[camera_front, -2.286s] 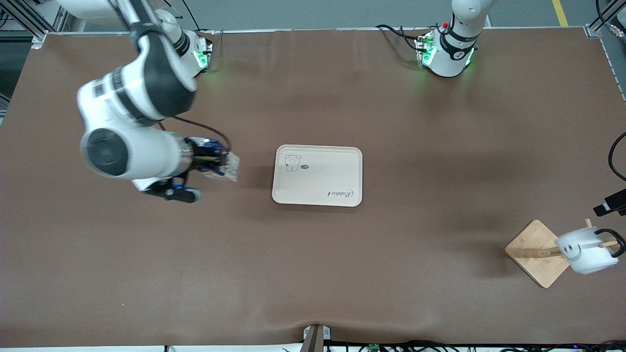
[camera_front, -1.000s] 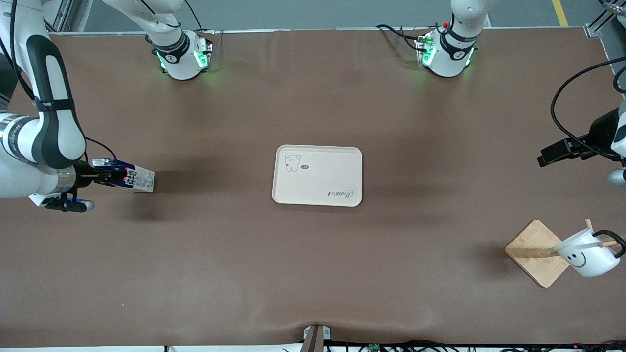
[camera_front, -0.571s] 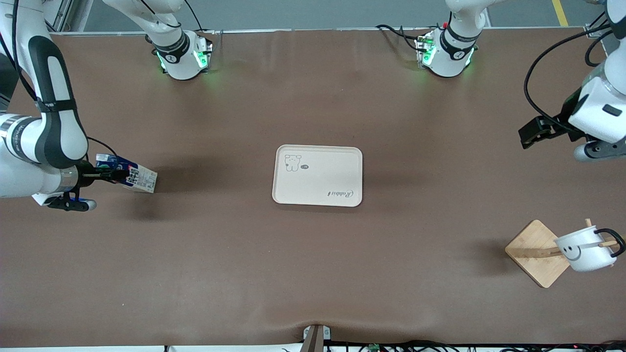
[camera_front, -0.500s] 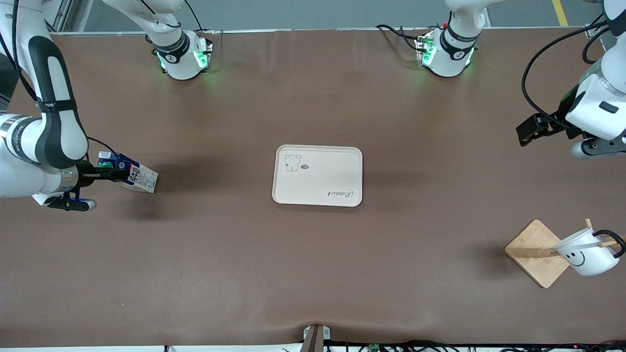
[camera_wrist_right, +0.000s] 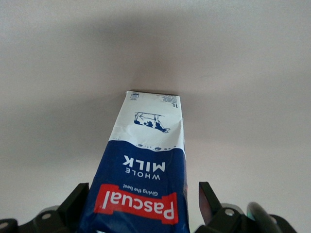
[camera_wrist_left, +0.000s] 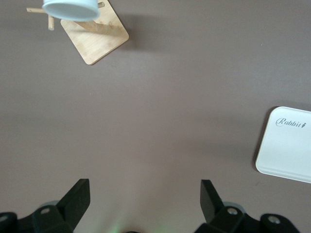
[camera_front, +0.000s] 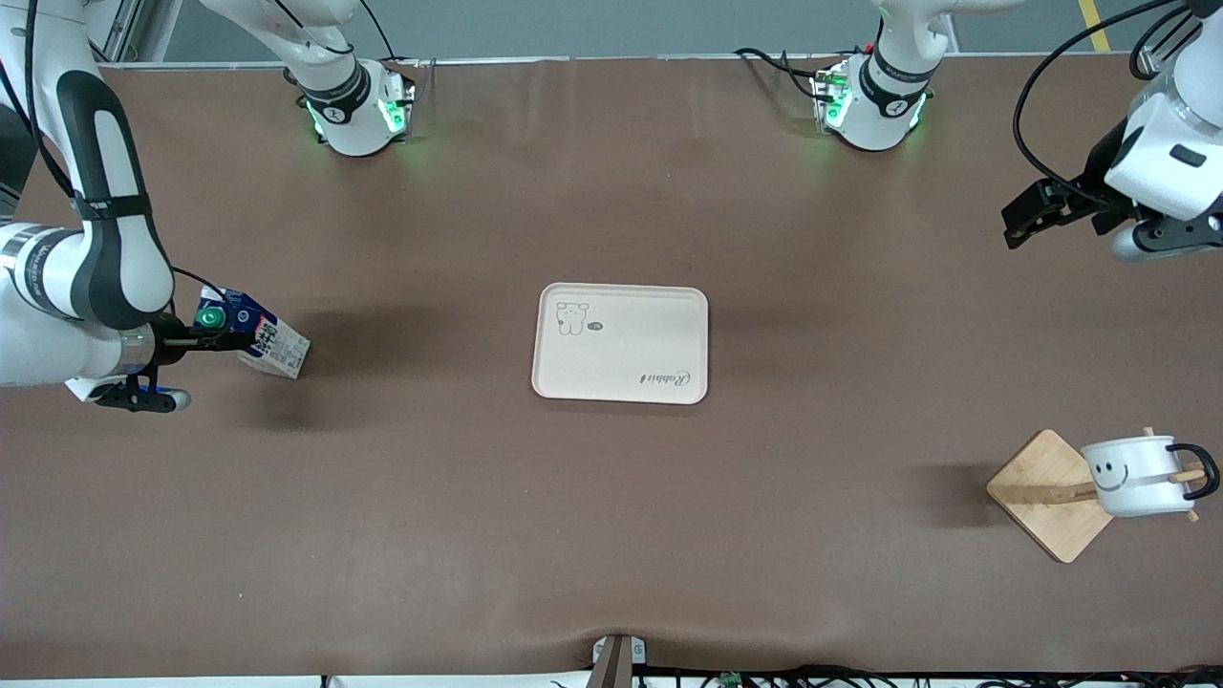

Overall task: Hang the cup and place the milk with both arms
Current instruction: 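Release the mug on the stand peg and raise the left gripper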

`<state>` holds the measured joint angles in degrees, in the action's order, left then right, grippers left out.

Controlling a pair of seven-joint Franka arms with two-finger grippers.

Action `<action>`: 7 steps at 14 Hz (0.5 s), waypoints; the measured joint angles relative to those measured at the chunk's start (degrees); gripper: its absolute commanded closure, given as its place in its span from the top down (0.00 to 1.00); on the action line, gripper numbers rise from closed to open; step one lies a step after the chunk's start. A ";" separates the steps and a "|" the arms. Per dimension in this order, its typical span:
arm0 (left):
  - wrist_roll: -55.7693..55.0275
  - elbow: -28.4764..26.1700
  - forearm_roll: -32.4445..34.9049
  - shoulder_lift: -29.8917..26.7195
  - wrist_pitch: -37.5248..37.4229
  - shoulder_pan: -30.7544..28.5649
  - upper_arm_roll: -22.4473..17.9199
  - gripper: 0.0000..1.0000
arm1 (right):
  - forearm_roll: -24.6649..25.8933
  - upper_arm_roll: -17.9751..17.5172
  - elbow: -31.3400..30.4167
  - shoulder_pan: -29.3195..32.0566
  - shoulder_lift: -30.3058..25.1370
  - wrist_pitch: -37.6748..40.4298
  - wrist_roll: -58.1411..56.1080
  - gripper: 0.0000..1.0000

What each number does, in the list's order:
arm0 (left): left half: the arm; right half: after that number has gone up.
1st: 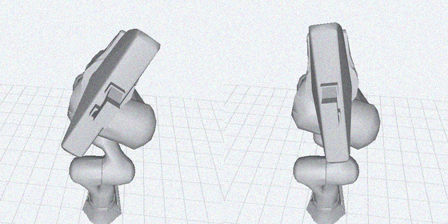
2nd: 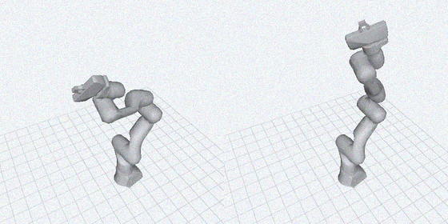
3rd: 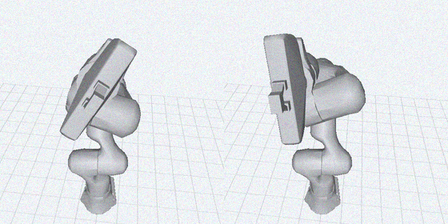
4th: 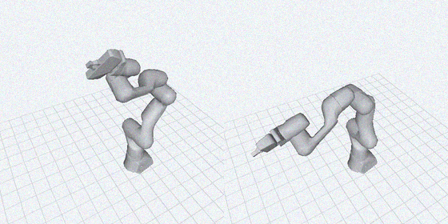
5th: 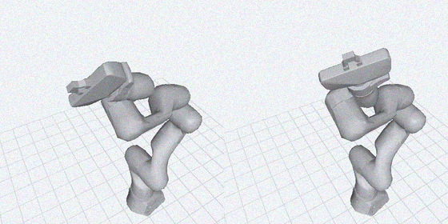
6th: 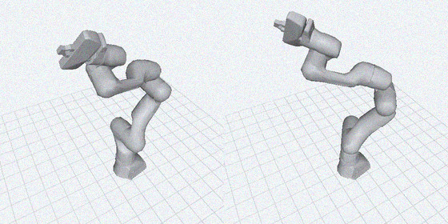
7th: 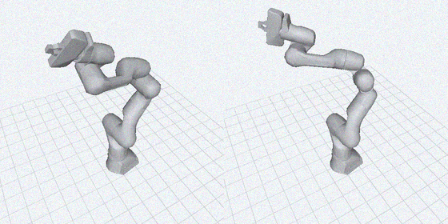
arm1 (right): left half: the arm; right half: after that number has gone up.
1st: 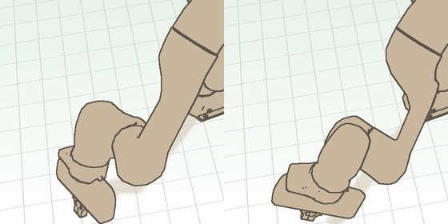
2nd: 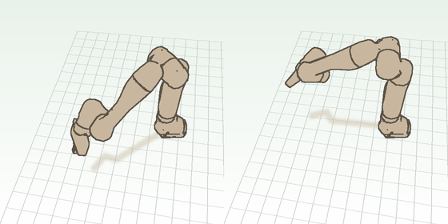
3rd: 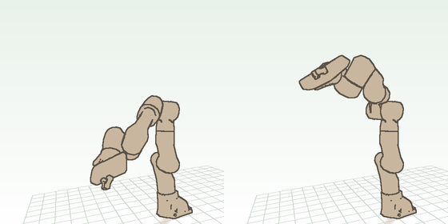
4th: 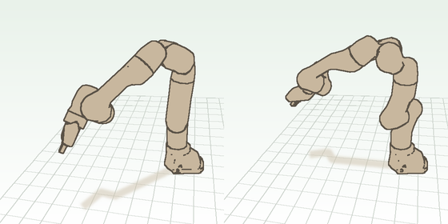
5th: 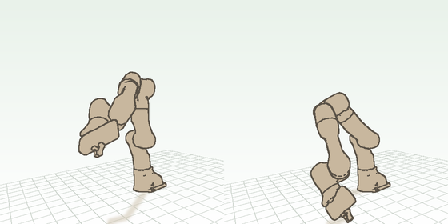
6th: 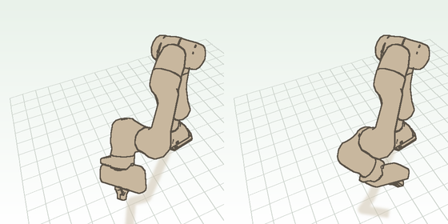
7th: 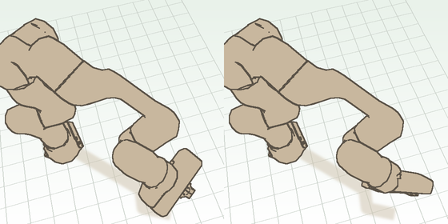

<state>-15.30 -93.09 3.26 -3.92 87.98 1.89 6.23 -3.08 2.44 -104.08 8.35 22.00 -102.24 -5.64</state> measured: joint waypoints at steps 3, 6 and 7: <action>0.68 -1.77 -0.01 -1.50 0.74 0.06 -0.25 1.00 | 0.00 -0.18 0.00 0.00 0.00 0.21 0.00 0.98; 3.77 -1.91 -0.01 -1.53 1.00 -0.12 -0.73 1.00 | 0.00 -0.28 0.00 0.00 0.00 0.33 0.00 1.00; 4.76 -1.91 -0.02 -1.55 1.05 -0.48 -0.80 1.00 | 0.00 -0.30 0.00 0.00 0.00 0.46 0.00 1.00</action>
<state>-10.54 -95.00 3.24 -5.46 89.03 1.41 5.43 -3.08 2.15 -104.09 8.35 21.99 -101.78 -5.64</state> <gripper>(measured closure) 0.000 0.004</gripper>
